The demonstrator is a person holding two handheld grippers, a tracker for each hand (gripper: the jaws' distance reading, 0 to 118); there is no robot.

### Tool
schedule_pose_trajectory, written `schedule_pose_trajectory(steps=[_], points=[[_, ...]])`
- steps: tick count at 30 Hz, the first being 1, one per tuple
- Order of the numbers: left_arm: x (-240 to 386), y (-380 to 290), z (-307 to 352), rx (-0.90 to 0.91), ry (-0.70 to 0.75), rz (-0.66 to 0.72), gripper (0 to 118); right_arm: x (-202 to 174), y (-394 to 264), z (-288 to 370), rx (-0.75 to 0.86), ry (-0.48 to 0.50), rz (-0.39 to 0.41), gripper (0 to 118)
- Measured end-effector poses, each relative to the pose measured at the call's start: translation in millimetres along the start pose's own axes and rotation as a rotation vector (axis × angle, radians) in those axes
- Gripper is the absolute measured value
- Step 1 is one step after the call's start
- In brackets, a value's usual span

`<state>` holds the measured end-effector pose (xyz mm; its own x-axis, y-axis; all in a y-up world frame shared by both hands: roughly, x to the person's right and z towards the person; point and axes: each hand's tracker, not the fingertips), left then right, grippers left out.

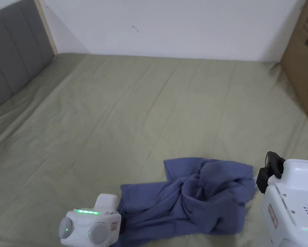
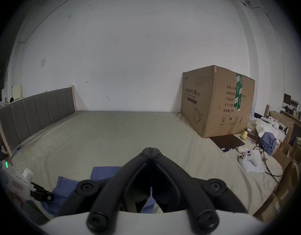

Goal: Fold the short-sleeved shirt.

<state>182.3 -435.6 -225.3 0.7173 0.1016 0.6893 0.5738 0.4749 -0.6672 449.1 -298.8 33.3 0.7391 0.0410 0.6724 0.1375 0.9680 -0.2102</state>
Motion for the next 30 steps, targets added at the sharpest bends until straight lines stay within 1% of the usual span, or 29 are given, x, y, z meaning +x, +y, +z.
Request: schedule_pose_trajectory(steps=[2, 4, 6, 7, 8, 9, 11, 12, 13, 14, 15, 16, 17, 19, 20, 22, 23, 24, 26, 28, 29, 30], points=[[5.5, 5.3, -0.4, -0.015, -0.013, -0.03, 8, 1.8, -1.7, -4.4, -0.019, -0.007, 0.0, 0], [5.9, 10.6, 11.0, 0.035, -0.014, -0.033, 8, 6.2, -3.9, -12.6, -0.059, -0.011, -0.018, 0], [5.6, 21.5, 31.0, 0.115, -0.03, -0.028, 8, 13.4, -6.9, -27.5, -0.133, -0.007, -0.036, 0], [4.6, 27.3, 39.6, 0.147, -0.04, -0.019, 8, 17.1, -8.9, -35.6, -0.153, -0.006, -0.041, 4], [2.8, 31.9, 46.6, 0.161, -0.057, -0.007, 8, 20.6, -11.0, -46.0, -0.19, -0.008, -0.03, 9], [1.0, 38.1, 52.9, 0.174, -0.068, 0.003, 8, 24.6, -12.6, -57.7, -0.222, -0.003, -0.021, 20], [-1.2, 47.2, 61.0, 0.194, -0.08, 0.008, 8, 30.8, -17.2, -82.6, -0.295, -0.005, -0.001, 72], [-1.0, 51.4, 60.8, 0.204, -0.081, 0.005, 8, 33.4, -20.0, -96.3, -0.34, -0.008, -0.003, 102], [-0.8, 54.1, 61.6, 0.208, -0.08, -0.001, 8, 36.3, -22.9, -109.6, -0.396, 0.011, -0.006, 117], [-0.9, 56.8, 62.2, 0.215, -0.08, -0.004, 8, 39.9, -27.0, -124.5, -0.43, 0.03, -0.015, 113], [-1.2, 59.2, 61.6, 0.219, -0.083, -0.005, 8, 36.7, -42.1, -143.3, -0.379, 0.062, -0.051, 114], [-1.0, 60.6, 58.5, 0.221, -0.087, -0.005, 8, 34.5, -59.6, -163.1, -0.455, 0.034, -0.028, 115], [-0.8, 61.8, 56.4, 0.222, -0.091, -0.002, 8, 41.9, -45.5, -169.9, -0.501, 0.028, -0.033, 115], [-0.1, 63.4, 52.4, 0.216, -0.096, 0.001, 8, 42.1, -58.0, -198.1, -0.559, 0.028, -0.044, 115], [0.8, 64.2, 48.9, 0.212, -0.096, 0.002, 8, 46.4, -61.9, -207.3, -0.585, 0.018, -0.069, 114], [0.1, 64.5, 44.8, 0.203, -0.097, 0.007, 8, 52.5, -69.7, -220.1, -0.647, 0.034, -0.06, 113], [-0.6, 64.2, 42.9, 0.199, -0.099, 0.013, 8, 52.0, -76.4, -228.4, -0.673, 0.034, -0.055, 110], [-1.5, 64.3, 40.5, 0.197, -0.101, 0.019, 8, 50.2, -81.2, -234.2, -0.707, 0.035, -0.053, 103], [-2.9, 63.6, 37.5, 0.187, -0.102, 0.028, 8, 46.2, -89.3, -239.1, -0.757, 0.057, -0.032, 68], [-5.7, 62.9, 34.4, 0.182, -0.103, 0.034, 8, 42.5, -99.7, -240.8, -0.792, 0.087, -0.032, 52], [-6.4, 62.5, 33.6, 0.177, -0.102, 0.036, 8, 42.4, -101.9, -242.0, -0.796, 0.1, -0.043, 42], [-7.3, 61.6, 33.2, 0.174, -0.101, 0.04, 8, 42.1, -103.0, -238.9, -0.797, 0.109, -0.054, 27]])
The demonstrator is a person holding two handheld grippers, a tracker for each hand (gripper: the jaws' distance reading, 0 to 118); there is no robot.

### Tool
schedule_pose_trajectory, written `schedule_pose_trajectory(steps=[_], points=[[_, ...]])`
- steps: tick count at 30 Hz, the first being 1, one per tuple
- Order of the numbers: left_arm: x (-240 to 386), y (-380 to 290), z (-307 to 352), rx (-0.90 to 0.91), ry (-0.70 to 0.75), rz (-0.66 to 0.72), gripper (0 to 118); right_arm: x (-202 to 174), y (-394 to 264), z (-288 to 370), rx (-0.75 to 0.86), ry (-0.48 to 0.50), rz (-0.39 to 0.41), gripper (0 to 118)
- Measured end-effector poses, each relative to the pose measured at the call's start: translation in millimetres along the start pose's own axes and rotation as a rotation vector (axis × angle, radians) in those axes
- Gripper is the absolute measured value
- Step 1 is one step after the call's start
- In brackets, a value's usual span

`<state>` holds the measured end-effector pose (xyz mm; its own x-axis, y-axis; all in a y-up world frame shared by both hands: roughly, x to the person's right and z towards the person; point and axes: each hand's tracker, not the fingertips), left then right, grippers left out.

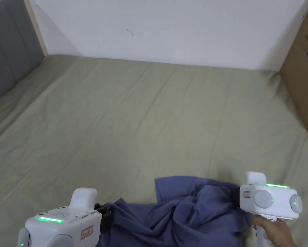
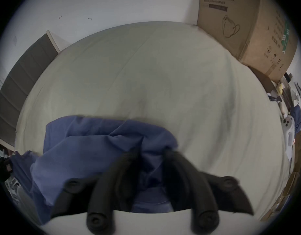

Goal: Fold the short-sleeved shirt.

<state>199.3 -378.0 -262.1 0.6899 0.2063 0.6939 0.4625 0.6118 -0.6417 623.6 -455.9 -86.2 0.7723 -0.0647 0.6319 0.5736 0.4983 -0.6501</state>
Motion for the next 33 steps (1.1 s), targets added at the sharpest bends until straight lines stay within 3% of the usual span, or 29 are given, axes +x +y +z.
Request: schedule_pose_trajectory(steps=[1, 7, 16, 22, 33], points=[[-1.0, -0.8, 0.0, 0.0, -0.001, 0.003, 8, -0.6, -2.5, 2.1, 0.004, 0.018, -0.012, 13], [-4.9, -1.2, 4.9, 0.008, -0.012, 0.04, 8, -4.7, -1.5, 42.8, 0.122, -0.013, 0.002, 9], [-13.3, 42.1, 29.2, 0.143, -0.036, 0.119, 8, 7.8, 34.4, 164.6, 0.379, 0.023, 0.052, 9], [-23.8, 128.3, 58.0, 0.285, 0.027, 0.065, 8, 5.5, 76.6, 241.1, 0.554, -0.019, 0.072, 9], [-33.1, 321.2, 106.6, 0.448, 0.096, 0.054, 8, 12.4, 204.6, 303.4, 0.746, -0.088, 0.055, 9]])
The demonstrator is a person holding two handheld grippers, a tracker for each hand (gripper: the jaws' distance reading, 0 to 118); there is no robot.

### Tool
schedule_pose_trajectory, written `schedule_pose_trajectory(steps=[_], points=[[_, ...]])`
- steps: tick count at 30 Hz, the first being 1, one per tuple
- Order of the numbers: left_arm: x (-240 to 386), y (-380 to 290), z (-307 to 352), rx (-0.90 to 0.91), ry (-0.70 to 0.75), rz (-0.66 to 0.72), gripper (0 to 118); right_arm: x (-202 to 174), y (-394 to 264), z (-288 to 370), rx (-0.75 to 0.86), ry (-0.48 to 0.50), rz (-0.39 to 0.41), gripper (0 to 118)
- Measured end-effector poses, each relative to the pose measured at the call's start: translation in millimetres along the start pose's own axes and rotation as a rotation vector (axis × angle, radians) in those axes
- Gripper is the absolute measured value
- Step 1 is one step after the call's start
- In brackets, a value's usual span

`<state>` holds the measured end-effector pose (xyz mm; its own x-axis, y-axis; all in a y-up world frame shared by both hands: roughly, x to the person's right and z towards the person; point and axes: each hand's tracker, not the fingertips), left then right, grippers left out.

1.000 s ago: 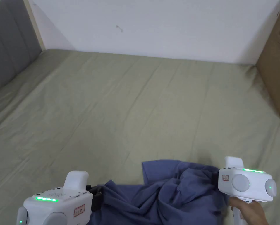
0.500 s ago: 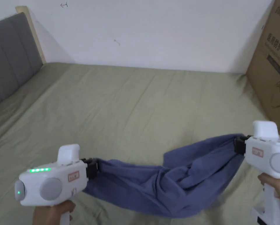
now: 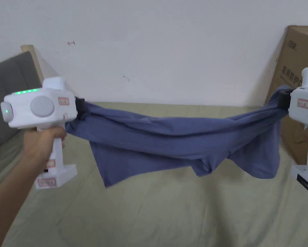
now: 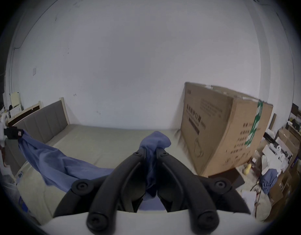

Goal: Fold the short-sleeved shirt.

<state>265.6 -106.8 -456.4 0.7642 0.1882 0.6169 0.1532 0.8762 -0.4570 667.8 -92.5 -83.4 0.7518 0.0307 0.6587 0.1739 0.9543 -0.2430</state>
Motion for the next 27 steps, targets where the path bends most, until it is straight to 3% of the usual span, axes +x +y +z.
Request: schedule_pose_trajectory(steps=[6, 12, 19, 27], points=[[-1.6, 69.8, -23.9, 0.071, 0.005, 0.057, 8, 3.8, 42.1, -24.2, 0.079, -0.022, 0.009, 9], [-8.1, 84.8, -60.7, 0.084, 0.027, 0.074, 8, 0.1, 46.0, -56.7, 0.097, -0.032, -0.002, 9], [-17.1, 42.8, -120.6, 0.065, 0.065, 0.034, 8, -12.7, -5.8, -110.6, 0.041, -0.068, -0.014, 9], [-37.7, -53.2, -173.6, -0.1, 0.116, 0.044, 8, -21.4, -119.7, -156.7, -0.183, -0.072, -0.006, 9]])
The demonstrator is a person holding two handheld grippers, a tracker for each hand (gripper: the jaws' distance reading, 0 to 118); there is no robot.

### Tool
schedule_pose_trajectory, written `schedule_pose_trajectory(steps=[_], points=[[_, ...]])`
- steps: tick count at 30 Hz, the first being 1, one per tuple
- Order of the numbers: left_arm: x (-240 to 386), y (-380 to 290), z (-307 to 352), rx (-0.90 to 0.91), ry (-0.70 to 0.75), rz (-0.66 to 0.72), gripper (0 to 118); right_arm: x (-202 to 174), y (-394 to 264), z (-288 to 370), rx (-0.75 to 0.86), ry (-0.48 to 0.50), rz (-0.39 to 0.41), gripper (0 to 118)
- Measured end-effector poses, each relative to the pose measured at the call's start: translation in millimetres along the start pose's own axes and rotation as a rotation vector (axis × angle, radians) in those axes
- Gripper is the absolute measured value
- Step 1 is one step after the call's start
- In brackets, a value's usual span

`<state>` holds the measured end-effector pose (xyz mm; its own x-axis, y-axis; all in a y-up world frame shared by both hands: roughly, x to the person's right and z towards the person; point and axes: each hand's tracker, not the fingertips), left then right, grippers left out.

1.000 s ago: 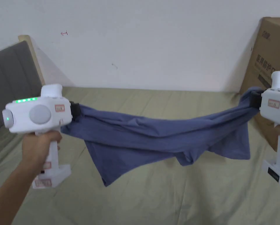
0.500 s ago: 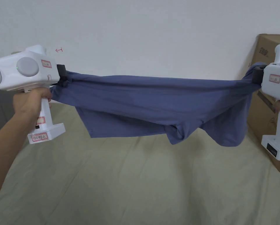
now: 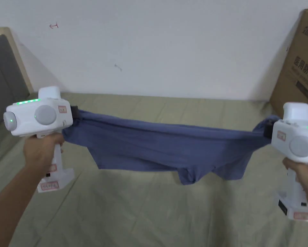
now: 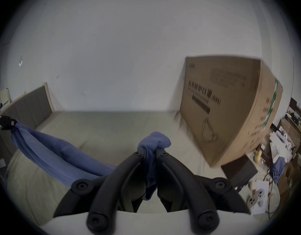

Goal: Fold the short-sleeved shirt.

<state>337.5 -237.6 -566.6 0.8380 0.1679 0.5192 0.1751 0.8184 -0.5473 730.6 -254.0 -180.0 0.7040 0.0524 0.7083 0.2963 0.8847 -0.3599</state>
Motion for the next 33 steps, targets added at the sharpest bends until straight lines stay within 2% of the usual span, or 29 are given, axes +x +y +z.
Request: schedule_pose_trajectory(steps=[6, 15, 24, 33], points=[[-26.8, -90.3, -3.6, -0.152, 0.026, 0.014, 8, -1.6, -88.5, -4.7, -0.162, 0.002, -0.02, 9], [-75.8, -204.9, 45.7, -0.316, 0.048, 0.06, 8, 8.0, -180.6, 66.3, -0.302, 0.005, -0.088, 9], [-104.7, -284.5, 119.9, -0.4, 0.064, 0.116, 8, 29.7, -253.1, 134.7, -0.382, 0.002, -0.205, 9], [-117.8, -329.6, 184.8, -0.442, 0.062, 0.099, 8, 31.2, -299.6, 196.0, -0.452, 0.002, -0.2, 9]])
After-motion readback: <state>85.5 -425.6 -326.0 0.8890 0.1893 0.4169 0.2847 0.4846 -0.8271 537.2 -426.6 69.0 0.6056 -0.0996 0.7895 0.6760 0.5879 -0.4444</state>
